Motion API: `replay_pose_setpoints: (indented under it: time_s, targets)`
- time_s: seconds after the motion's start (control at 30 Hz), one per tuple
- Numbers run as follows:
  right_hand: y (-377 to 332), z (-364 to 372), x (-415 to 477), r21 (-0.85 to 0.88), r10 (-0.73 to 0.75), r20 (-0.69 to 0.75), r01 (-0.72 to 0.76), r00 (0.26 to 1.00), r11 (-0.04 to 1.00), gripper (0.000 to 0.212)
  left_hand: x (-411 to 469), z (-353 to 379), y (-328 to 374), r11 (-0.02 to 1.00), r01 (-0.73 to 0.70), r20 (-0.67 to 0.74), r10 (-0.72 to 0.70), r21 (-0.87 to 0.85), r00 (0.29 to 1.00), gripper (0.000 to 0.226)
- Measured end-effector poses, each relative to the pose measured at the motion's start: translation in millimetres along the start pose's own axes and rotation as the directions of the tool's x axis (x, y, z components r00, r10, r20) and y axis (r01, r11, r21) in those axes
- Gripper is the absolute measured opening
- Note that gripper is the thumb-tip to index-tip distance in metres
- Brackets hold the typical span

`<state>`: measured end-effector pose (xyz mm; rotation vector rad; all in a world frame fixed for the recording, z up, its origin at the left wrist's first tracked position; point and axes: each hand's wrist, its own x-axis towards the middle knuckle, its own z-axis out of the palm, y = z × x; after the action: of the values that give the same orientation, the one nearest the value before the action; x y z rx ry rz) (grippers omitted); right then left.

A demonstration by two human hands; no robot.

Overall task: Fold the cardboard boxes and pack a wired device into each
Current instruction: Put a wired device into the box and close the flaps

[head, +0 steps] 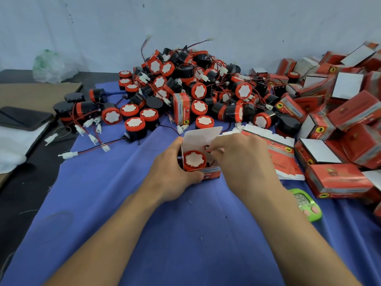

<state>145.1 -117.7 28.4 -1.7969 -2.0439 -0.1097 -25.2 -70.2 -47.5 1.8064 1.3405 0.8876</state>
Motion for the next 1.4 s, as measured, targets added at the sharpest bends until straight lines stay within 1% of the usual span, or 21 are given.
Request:
replay_pose_setpoints:
  time_s: [0.1,0.17,0.3,0.37,0.43,0.5,0.57,0.63,0.67,0.73,0.77,0.8,0.83,0.9,0.93,0.97,1.07,1.2,1.3,1.33,1.4]
  targets:
    - [-18.2,-1.7,-5.1,-0.203,-0.08,0.174,0.115,0.981,0.972,0.034,0.7,0.3,-2.0,1.0,-0.025,-0.014,0.025,0.001,1.0,0.078]
    - [-26.1,-5.9,-6.5,-0.225,-0.098,0.279,0.165,0.955,0.96,0.026,1.1,-0.3,-1.8,0.999,-0.034,-0.025,0.033,-0.013,0.999,0.081]
    - [-23.4,-24.3,5.4,-0.265,-0.084,0.34,0.181,0.937,0.947,0.024,3.8,0.9,-0.9,1.0,-0.019,-0.008,0.019,-0.011,1.0,0.08]
    - [-23.9,-32.5,9.2,-0.326,-0.084,0.365,0.213,0.927,0.921,0.011,4.8,2.1,-0.9,1.0,-0.01,0.0,0.01,-0.011,1.0,0.077]
    - [-27.4,-36.5,8.5,-0.394,-0.118,0.375,0.273,0.919,0.878,0.031,5.1,2.6,-1.1,1.0,-0.004,0.001,0.004,-0.004,1.0,0.074]
    - [-29.2,-38.7,8.4,-0.408,-0.16,0.424,0.346,0.891,0.845,0.037,5.0,3.9,-1.0,1.0,-0.004,-0.004,0.004,-0.001,1.0,0.069]
    - [-23.8,-33.9,14.9,-0.385,-0.172,0.49,0.389,0.854,0.837,0.031,3.8,3.7,-0.6,1.0,0.0,-0.002,0.0,-0.006,1.0,0.065]
    - [-12.5,-33.6,31.2,-0.313,-0.157,0.611,0.419,0.776,0.853,0.015,3.5,4.0,-0.1,1.0,0.002,0.015,-0.001,-0.012,1.0,0.059]
    - [-6.5,-34.0,39.5,-0.26,-0.148,0.677,0.423,0.721,0.868,0.019,3.2,3.4,0.0,1.0,0.0,0.021,0.0,-0.015,1.0,0.057]
    - [0.2,-40.5,51.7,-0.189,-0.101,0.787,0.394,0.608,0.899,0.041,3.4,2.2,1.0,1.0,-0.005,0.031,0.006,-0.016,0.999,0.054]
    - [1.2,-42.4,54.9,-0.158,-0.079,0.807,0.342,0.586,0.927,0.043,3.8,1.6,1.8,1.0,-0.006,0.04,0.006,-0.014,0.999,0.054]
    - [2.0,-41.6,57.2,-0.136,-0.079,0.795,0.303,0.602,0.943,0.04,4.0,1.0,3.0,1.0,-0.003,0.049,0.004,-0.013,0.999,0.057]
    - [1.8,-38.8,58.5,-0.127,-0.085,0.748,0.268,0.658,0.955,0.033,4.1,0.5,4.2,1.0,0.001,0.059,0.0,-0.014,0.998,0.06]
    - [4.9,-27.2,60.1,-0.137,-0.112,0.555,0.224,0.824,0.965,0.019,4.2,0.6,7.0,1.0,0.015,0.07,-0.013,-0.025,0.997,0.066]
    - [5.2,-21.6,58.3,-0.15,-0.101,0.457,0.188,0.884,0.971,0.017,3.6,0.9,8.4,0.999,0.02,0.07,-0.018,-0.027,0.997,0.067]
    - [4.9,-16.8,55.9,-0.167,-0.077,0.387,0.152,0.919,0.974,0.018,2.9,1.2,9.8,0.999,0.022,0.066,-0.02,-0.026,0.998,0.067]
    - [3.1,-4.2,46.6,-0.238,-0.009,0.318,0.089,0.948,0.967,0.022,0.4,1.5,13.5,0.999,0.026,0.058,-0.024,-0.032,0.998,0.069]
    - [-0.1,-0.8,41.3,-0.288,-0.04,0.369,0.155,0.928,0.945,0.029,-1.0,0.3,16.8,0.999,0.03,0.06,-0.027,-0.041,0.998,0.068]
    - [3.4,-5.1,44.0,-0.257,-0.019,0.428,0.142,0.903,0.956,0.034,-2.5,-0.2,18.6,0.999,0.03,0.071,-0.027,-0.039,0.997,0.068]
    - [4.3,-5.1,44.1,-0.259,-0.009,0.414,0.127,0.91,0.958,0.032,-3.1,-0.1,19.3,0.999,0.031,0.078,-0.028,-0.037,0.997,0.069]
    - [4.7,-2.7,41.4,-0.276,-0.006,0.304,0.095,0.953,0.956,0.025,-3.4,0.4,20.7,0.999,0.031,0.092,-0.028,-0.037,0.995,0.07]
